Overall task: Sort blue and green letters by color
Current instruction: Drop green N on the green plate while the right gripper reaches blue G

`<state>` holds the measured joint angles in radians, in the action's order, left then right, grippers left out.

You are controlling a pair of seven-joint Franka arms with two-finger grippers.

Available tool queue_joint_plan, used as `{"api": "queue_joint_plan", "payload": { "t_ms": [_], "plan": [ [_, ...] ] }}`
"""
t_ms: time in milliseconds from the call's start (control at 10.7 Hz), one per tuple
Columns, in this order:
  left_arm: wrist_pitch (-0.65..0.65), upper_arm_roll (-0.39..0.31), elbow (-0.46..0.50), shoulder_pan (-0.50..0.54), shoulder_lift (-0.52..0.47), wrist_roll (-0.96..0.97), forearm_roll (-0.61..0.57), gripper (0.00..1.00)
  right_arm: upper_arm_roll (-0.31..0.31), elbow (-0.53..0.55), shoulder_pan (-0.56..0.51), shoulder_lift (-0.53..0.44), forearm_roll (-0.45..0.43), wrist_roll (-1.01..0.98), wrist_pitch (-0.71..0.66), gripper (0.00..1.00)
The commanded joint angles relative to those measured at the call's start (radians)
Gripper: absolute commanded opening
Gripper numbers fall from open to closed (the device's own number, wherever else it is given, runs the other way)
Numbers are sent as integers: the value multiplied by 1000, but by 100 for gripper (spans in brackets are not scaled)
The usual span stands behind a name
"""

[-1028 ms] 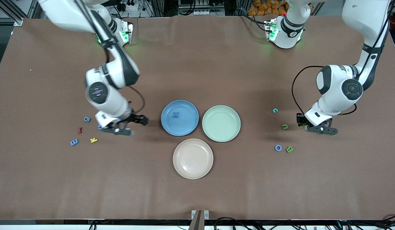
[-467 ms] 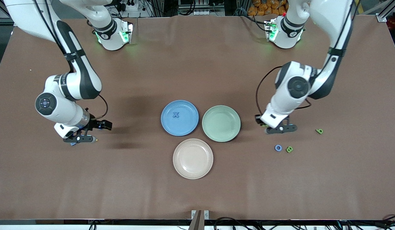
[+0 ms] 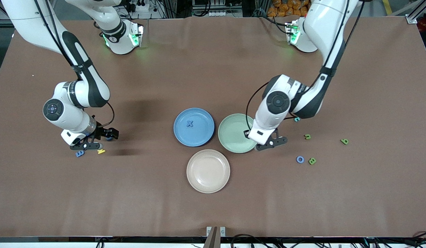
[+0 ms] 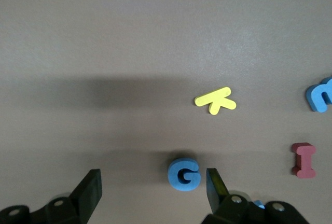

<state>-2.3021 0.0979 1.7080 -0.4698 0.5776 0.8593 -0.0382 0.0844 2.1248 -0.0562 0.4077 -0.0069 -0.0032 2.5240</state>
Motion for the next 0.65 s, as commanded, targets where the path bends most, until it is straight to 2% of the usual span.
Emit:
{"api": "queue_joint_plan", "payload": {
  "t_ms": [0, 93, 187, 280, 467, 561],
  "plan": [
    [24, -10, -71, -46, 64, 102, 23, 0, 15, 24, -59, 3, -10, -87, 28, 85],
    [23, -12, -74, -50, 67, 133, 23, 14, 17, 29, -62, 9, -10, -90, 56, 84],
    [21, -12, -73, -50, 62, 150, 21, 95, 17, 38, -60, 28, -10, -90, 93, 83],
    [23, -12, -70, -44, 50, 159, 21, 100, 15, 49, -60, 42, -12, -92, 131, 79],
    [23, -15, -61, -3, 21, 159, 15, 100, 15, 53, -62, 55, -13, -92, 136, 66],
    [32, -9, -50, 28, -7, 149, 9, 100, 15, 59, -62, 60, -13, -96, 153, 64]
  ]
}}
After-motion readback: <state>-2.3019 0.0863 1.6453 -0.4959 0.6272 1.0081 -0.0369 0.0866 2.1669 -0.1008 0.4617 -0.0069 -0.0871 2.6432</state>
